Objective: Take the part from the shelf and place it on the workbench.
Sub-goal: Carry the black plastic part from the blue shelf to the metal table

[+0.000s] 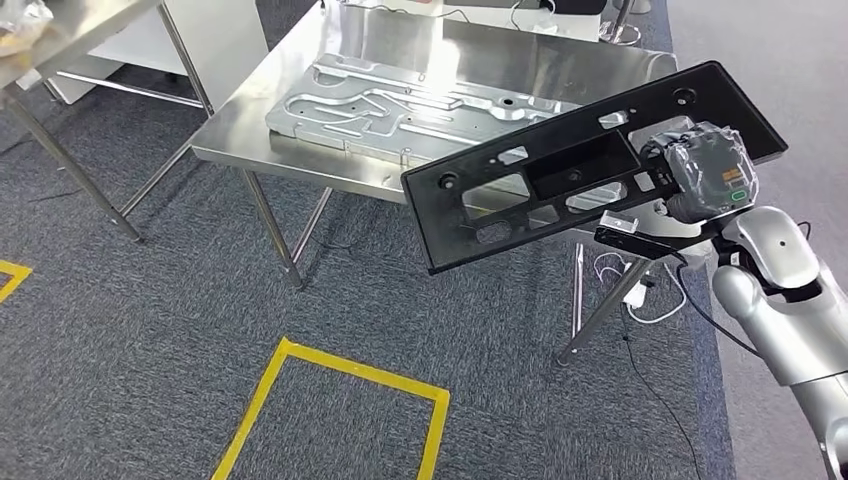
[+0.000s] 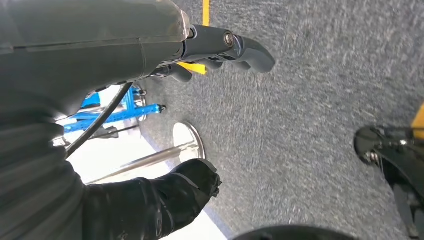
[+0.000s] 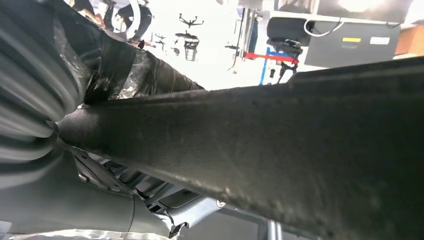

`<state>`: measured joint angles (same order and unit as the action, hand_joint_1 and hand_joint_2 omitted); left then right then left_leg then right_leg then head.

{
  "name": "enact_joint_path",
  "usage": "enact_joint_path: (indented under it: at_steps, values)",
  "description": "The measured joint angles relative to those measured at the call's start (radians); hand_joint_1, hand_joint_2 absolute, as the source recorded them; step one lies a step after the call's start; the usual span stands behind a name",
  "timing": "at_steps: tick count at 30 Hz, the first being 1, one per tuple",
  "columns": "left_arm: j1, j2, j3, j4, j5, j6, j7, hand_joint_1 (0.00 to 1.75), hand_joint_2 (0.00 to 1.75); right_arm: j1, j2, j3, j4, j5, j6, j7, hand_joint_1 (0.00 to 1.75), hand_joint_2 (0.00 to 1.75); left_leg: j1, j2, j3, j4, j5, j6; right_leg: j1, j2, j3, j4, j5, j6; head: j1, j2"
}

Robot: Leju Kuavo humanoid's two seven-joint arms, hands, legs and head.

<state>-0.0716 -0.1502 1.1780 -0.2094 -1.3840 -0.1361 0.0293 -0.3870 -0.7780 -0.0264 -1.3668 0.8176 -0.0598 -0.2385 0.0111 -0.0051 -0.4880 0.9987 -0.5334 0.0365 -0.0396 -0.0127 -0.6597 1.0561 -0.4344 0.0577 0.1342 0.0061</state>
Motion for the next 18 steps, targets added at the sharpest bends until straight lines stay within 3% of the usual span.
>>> enact_joint_path:
  at_steps: [1,2,5,7,9,11,12,15,16,18]
  values:
    - [0.0,0.0,0.0,0.0,0.0,0.0,0.0,0.0,1.75,-0.006,0.004,0.006,0.009,-0.001,0.001,-0.001,1.75,1.75,0.0,0.001,0.005,0.0,-0.008,-0.008,0.005,-0.003,0.002,-0.013,0.01,-0.008,0.001,0.0]
    - [-0.001,0.0,0.0,0.0,-0.001,0.0,0.0,0.0,1.75,-0.011,0.007,0.012,0.016,-0.002,0.001,-0.001,1.75,1.75,0.0,0.002,0.01,0.003,-0.012,-0.016,0.01,-0.004,0.002,-0.011,0.002,-0.018,0.0,0.0]
    - [-0.005,0.001,0.0,0.0,-0.002,-0.001,0.0,0.0,1.75,-0.033,0.009,0.028,0.03,-0.004,0.001,-0.002,1.75,1.75,0.0,0.005,0.0,0.042,-0.01,-0.033,0.009,0.002,0.024,-0.018,-0.006,-0.043,0.001,0.0]
    - [-0.006,0.001,-0.002,0.0,-0.005,-0.003,0.0,0.0,1.75,-0.071,0.018,0.039,0.052,-0.003,0.0,0.0,1.75,1.75,0.001,0.005,-0.06,0.144,-0.022,-0.038,0.009,0.004,0.044,-0.026,-0.017,-0.057,0.001,0.001]
    - [-0.007,0.001,-0.004,0.0,-0.008,-0.006,-0.001,0.0,1.75,-0.115,0.037,0.058,0.092,0.001,-0.004,0.005,1.75,1.75,0.001,0.005,-0.15,0.263,-0.067,-0.037,0.014,0.008,0.063,-0.028,-0.032,-0.066,0.001,0.001]
    - [-0.007,0.001,-0.006,0.0,-0.01,-0.008,-0.001,0.0,1.75,-0.143,0.053,0.075,0.135,0.007,-0.011,0.007,1.75,1.75,-0.001,0.004,-0.208,0.295,-0.084,-0.03,0.02,0.012,0.088,-0.028,-0.052,-0.068,0.001,0.001]
    - [-0.007,0.002,-0.007,0.0,-0.011,-0.008,-0.002,0.0,1.75,-0.157,0.06,0.083,0.156,0.007,-0.014,0.007,1.75,1.75,-0.004,0.004,-0.214,0.264,-0.059,-0.024,0.022,0.012,0.102,-0.028,-0.062,-0.068,0.001,0.001]
    - [-0.002,0.005,-0.01,0.0,-0.017,-0.009,-0.002,0.0,1.75,-0.213,0.085,0.098,0.229,0.0,-0.036,0.003,1.75,1.75,-0.018,0.002,-0.198,0.098,0.087,0.001,0.029,0.018,0.135,-0.027,-0.092,-0.063,0.001,0.001]
    - [-0.002,0.007,-0.011,0.0,-0.018,-0.01,-0.002,0.0,1.75,-0.231,0.095,0.1,0.254,-0.002,-0.044,0.002,1.75,1.75,-0.022,0.001,-0.193,0.066,0.115,0.007,0.031,0.02,0.141,-0.028,-0.099,-0.057,0.001,0.001]
    - [-0.004,0.008,-0.015,0.0,-0.019,-0.011,-0.003,0.0,1.75,-0.263,0.11,0.105,0.298,-0.005,-0.055,-0.004,1.75,1.75,-0.021,0.0,-0.182,0.045,0.12,0.014,0.034,0.024,0.148,-0.025,-0.103,-0.045,0.001,0.001]
